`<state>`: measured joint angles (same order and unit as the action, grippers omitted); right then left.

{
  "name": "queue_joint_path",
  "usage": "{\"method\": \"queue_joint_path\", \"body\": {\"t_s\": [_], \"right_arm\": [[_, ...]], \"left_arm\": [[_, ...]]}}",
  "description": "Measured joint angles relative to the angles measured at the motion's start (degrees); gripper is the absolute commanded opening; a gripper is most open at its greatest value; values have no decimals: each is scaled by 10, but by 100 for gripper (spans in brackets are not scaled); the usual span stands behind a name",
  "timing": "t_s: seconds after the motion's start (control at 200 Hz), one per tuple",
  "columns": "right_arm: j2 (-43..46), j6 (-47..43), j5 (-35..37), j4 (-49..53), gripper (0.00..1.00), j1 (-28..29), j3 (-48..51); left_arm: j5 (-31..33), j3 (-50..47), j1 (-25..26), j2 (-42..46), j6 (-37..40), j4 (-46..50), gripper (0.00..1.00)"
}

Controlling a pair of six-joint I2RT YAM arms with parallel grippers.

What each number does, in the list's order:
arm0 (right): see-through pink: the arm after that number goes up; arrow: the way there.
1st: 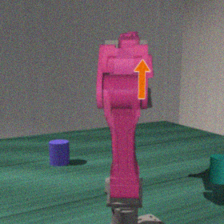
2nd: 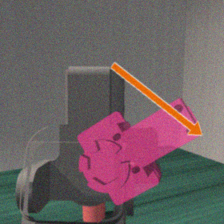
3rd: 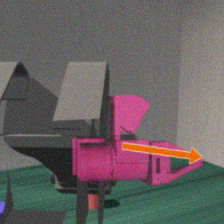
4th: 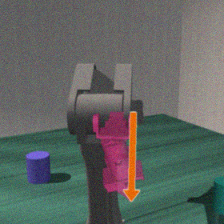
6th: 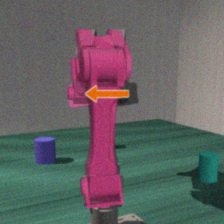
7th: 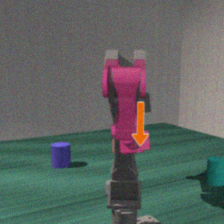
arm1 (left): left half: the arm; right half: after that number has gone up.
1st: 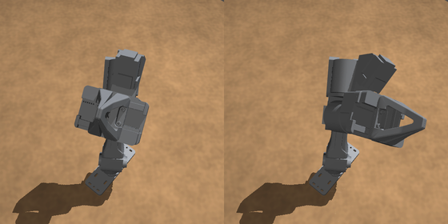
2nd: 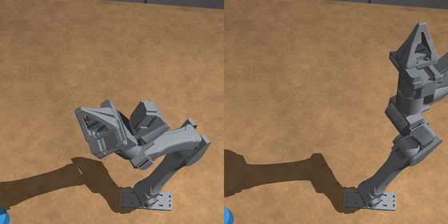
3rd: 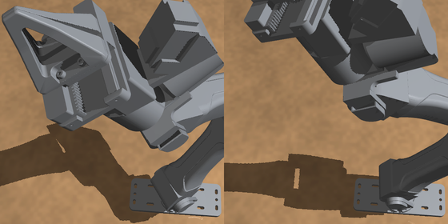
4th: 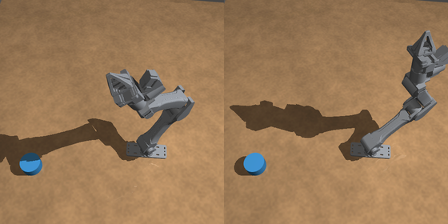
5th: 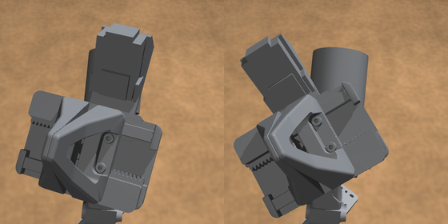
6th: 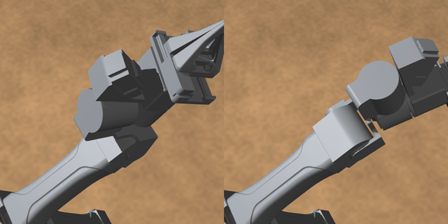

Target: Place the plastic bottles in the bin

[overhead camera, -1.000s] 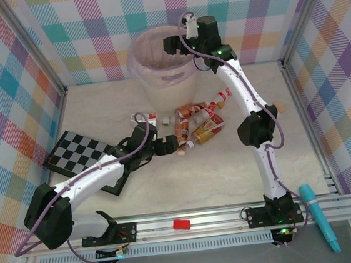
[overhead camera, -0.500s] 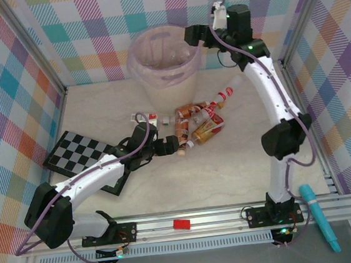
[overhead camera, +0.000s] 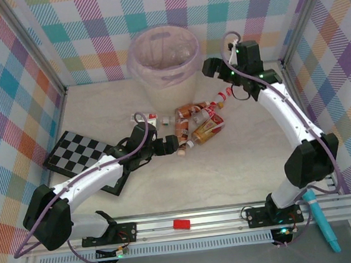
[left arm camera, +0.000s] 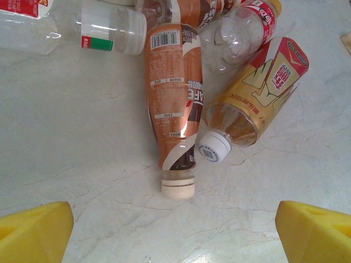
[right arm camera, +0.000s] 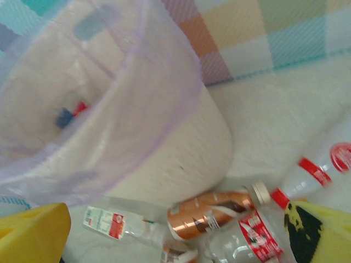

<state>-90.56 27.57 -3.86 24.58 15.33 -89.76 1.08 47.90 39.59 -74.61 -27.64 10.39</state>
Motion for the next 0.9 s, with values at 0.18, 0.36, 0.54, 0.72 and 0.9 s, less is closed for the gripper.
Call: {"method": "queue_joint_path", "body": {"t_s": [0.18, 0.36, 0.54, 0.72, 0.9], "right_arm": [[51, 68, 51, 3, 99, 0, 91], [75, 129, 80, -4, 100, 2, 183], [75, 171, 88, -12, 99, 18, 252], [55, 204, 81, -30, 99, 39, 294], [6, 231, 73, -61, 100, 62, 309]], "left_arm": [[0, 0, 0, 0, 0, 0, 95], [0, 0, 0, 0, 0, 0, 95], [-8, -4, 0, -1, -6, -13, 95], [-17, -5, 0, -11, -13, -28, 95], [-21, -5, 0, -12, -16, -34, 95]]}}
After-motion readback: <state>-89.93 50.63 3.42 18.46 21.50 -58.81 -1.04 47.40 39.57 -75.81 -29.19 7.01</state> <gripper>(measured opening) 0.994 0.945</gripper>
